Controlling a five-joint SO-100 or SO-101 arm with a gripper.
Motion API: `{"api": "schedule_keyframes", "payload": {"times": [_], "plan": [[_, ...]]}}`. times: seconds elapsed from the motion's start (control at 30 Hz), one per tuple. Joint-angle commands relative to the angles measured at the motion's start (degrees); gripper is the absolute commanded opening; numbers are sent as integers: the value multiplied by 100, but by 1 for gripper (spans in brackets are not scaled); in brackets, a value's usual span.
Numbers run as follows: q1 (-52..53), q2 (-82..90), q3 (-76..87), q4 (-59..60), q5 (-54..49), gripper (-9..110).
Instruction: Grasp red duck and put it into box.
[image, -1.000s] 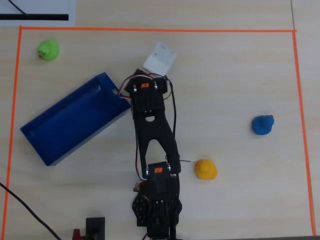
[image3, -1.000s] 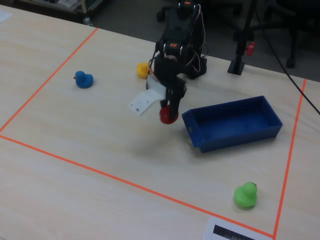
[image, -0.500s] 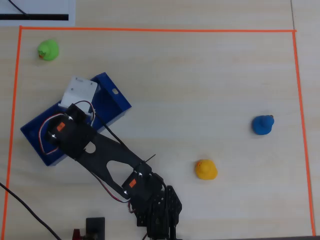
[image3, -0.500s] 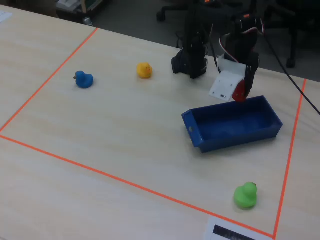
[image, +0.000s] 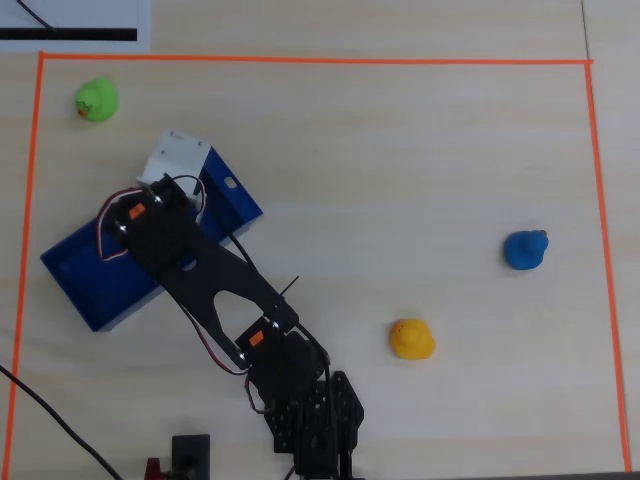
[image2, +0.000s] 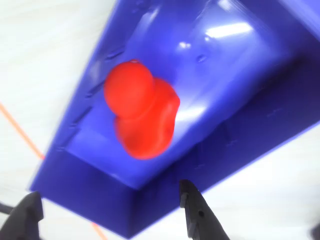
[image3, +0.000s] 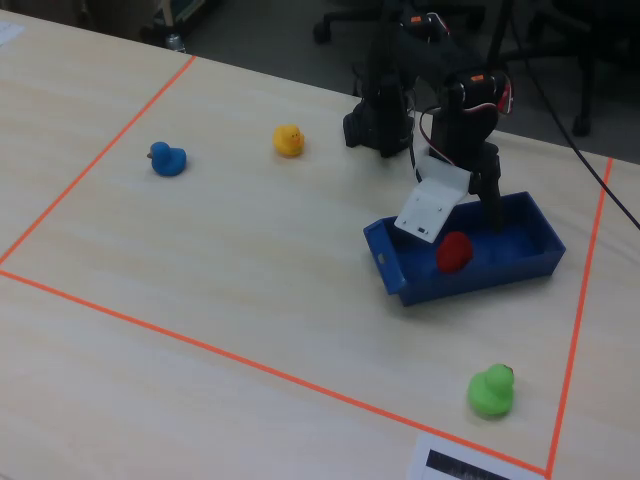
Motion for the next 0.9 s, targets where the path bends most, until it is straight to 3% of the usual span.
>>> {"api": "schedule_keyframes", "payload": {"times": [0.0, 0.17, 0.37, 0.6, 0.7, 0.87], "plan": [[483, 967, 70, -18, -413, 31], [1775, 2698, 1169, -1028, -1134, 0], [3226, 5221, 4228, -2988, -2593, 0], [3964, 7857, 8341, -4737, -3832, 0], [4122, 9026, 9545, -4720, -3990, 0], [4192, 10406, 10099, -3428, -3946, 0]]}}
